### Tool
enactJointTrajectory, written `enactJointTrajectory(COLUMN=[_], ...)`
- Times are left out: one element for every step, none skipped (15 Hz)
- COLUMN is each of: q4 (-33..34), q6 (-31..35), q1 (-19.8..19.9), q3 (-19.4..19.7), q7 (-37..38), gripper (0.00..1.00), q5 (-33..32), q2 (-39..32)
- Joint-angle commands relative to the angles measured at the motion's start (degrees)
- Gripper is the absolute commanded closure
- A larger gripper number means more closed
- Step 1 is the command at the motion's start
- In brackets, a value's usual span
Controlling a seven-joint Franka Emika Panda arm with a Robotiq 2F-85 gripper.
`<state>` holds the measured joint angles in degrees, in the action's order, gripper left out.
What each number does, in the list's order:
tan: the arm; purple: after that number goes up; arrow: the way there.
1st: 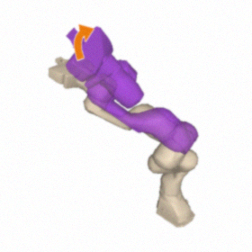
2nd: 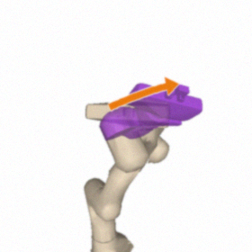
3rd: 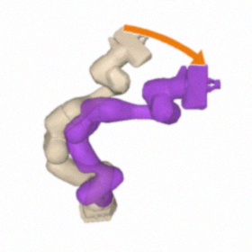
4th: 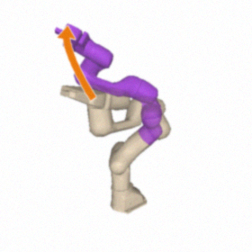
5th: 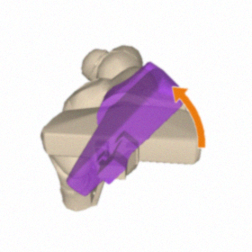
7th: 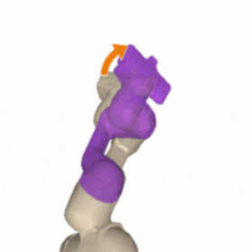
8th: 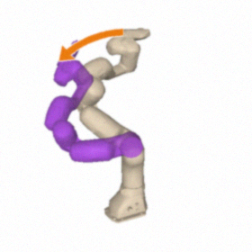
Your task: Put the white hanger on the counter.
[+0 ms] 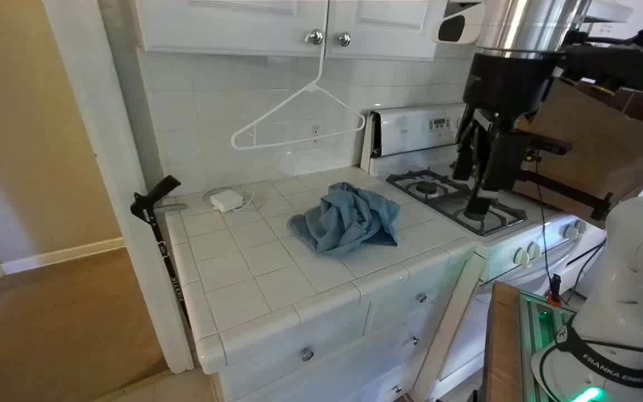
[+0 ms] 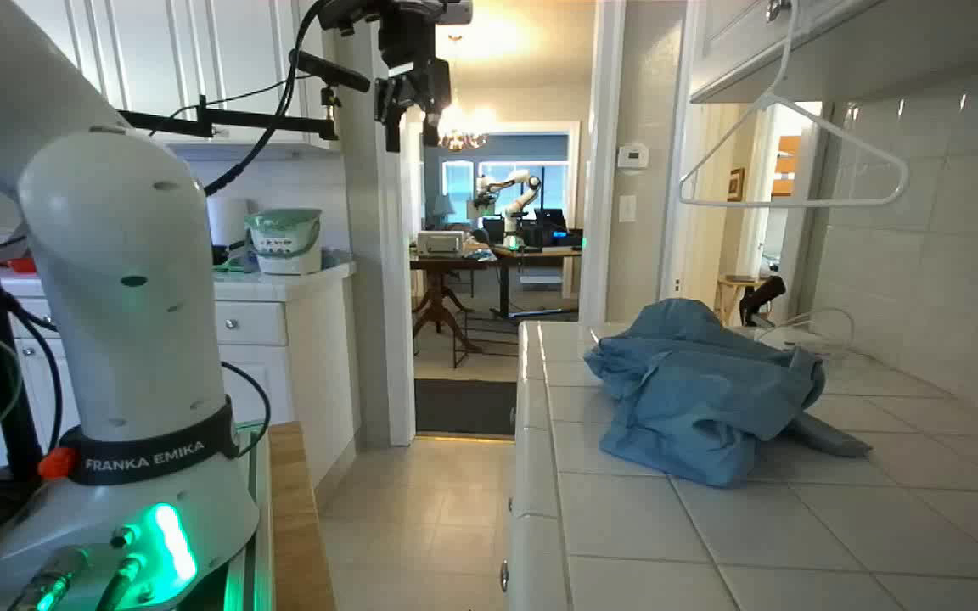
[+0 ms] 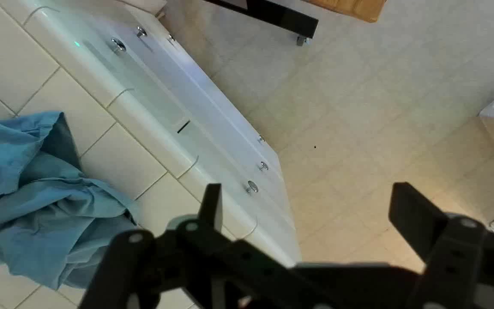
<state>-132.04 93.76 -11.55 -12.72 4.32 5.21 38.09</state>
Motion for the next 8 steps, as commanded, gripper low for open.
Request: enactJointTrajectory(q4=[0.20, 0.20, 0.20, 0.20, 0.20, 0.20, -0.01, -0.84], q6=[-0.17, -0.17, -0.17, -0.17, -0.17, -0.17, 0.99, 3.98], q1=[0.03, 0.02, 0.03, 0.03, 0.02, 0.02, 0.48, 1.68], q3=[-0.03, -0.03, -0.03, -0.03, -0.03, -0.03, -0.45, -1.28], q7=[0.01, 0.01, 0.01, 0.01, 0.01, 0.01, 0.51, 1.91], gripper=[0.00, 0.00, 0.00, 0.00, 0.00, 0.00, 0.00, 0.00], q5=[-0.01, -0.01, -0.01, -0.01, -0.01, -0.01, -0.89, -3.11], q2=[-0.08, -0.09, -0.09, -0.09, -0.09, -0.09, -0.46, -0.58])
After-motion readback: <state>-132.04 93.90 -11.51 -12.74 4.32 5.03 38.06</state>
